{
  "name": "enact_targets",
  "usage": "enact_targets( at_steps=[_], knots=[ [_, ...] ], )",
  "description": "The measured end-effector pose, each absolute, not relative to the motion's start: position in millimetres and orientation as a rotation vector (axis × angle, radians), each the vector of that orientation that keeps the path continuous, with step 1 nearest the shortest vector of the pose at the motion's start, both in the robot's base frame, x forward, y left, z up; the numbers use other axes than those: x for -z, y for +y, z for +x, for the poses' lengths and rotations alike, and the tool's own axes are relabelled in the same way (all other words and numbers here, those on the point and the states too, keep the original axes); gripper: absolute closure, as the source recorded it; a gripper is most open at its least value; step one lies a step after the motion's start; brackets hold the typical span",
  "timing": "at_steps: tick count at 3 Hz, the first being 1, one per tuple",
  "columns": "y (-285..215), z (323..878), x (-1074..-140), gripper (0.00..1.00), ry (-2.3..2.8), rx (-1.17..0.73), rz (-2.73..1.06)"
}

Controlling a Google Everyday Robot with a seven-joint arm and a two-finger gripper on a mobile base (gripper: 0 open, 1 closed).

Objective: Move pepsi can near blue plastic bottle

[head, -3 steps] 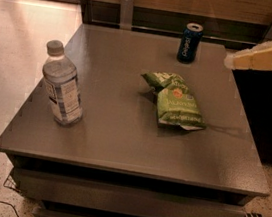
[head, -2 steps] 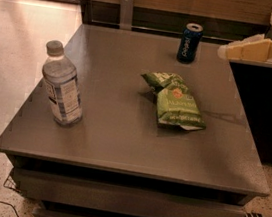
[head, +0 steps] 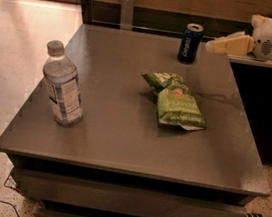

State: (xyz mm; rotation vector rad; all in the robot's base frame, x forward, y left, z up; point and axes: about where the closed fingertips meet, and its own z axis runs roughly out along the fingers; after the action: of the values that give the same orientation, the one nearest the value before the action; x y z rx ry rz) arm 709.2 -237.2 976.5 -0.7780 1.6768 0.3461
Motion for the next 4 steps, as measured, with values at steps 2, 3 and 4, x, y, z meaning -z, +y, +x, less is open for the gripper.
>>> enact_targets(
  at_steps=[2,3,4],
  knots=[
    [-201.8,770.1,-922.4,0.00,1.643,-0.433,-0.757],
    [-190.7,786.3,-908.8,0.00,1.622,-0.462,-0.749],
    [-181.7,799.5,-904.0,0.00,1.603,-0.486,-0.743]
  ],
)
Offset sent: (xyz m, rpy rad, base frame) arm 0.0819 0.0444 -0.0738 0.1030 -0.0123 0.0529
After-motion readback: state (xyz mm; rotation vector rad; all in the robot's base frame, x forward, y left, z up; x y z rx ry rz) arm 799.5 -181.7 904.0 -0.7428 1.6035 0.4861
